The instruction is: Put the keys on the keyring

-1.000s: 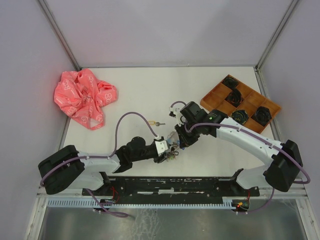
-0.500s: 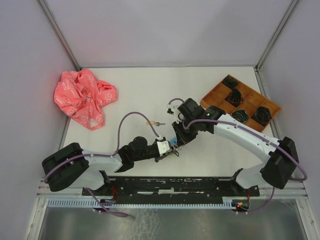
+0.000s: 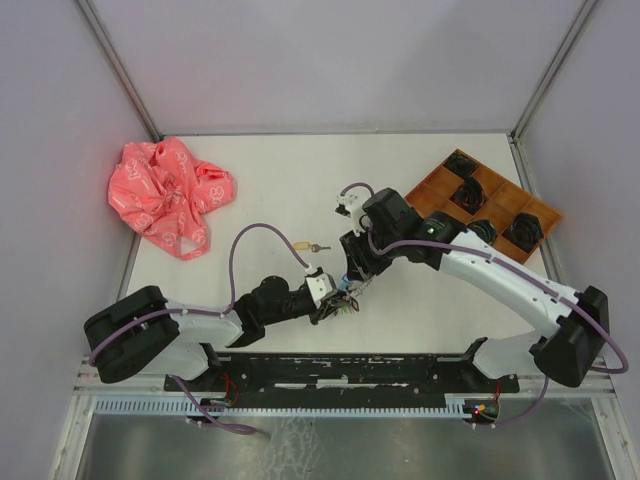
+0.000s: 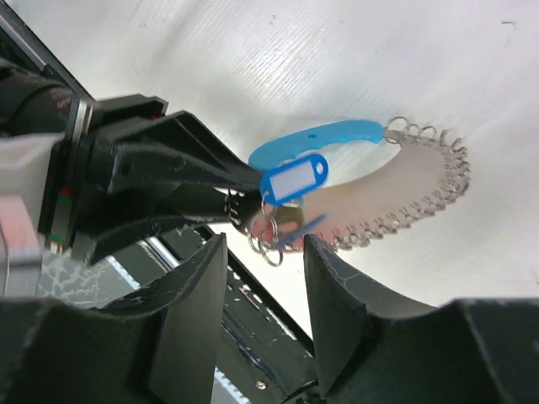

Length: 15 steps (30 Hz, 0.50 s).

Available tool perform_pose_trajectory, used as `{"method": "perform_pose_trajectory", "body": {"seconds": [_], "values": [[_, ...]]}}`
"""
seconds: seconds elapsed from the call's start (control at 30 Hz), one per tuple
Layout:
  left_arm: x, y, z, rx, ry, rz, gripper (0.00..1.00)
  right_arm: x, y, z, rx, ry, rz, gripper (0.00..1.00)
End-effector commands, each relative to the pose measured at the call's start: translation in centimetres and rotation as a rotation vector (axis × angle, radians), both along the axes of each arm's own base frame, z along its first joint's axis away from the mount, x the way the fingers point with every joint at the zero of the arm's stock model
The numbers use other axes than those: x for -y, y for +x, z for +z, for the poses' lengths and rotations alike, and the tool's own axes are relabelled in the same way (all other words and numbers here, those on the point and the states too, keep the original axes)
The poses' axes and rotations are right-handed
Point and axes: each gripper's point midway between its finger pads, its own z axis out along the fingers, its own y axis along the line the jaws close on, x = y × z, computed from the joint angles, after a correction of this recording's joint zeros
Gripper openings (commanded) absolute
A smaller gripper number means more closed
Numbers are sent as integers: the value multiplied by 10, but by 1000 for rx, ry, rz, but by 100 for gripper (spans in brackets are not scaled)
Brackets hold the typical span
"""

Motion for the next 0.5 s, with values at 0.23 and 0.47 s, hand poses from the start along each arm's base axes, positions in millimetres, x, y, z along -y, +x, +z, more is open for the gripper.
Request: {"method": "perform_pose_trajectory", "body": {"seconds": [0.23,0.47], "values": [[11,11,30,-95,-136,91,3,7,-4,2,164,58,133,47],[10,14,32,-138,-145,120,3,7,-5,-4,310,119,237,44]]}}
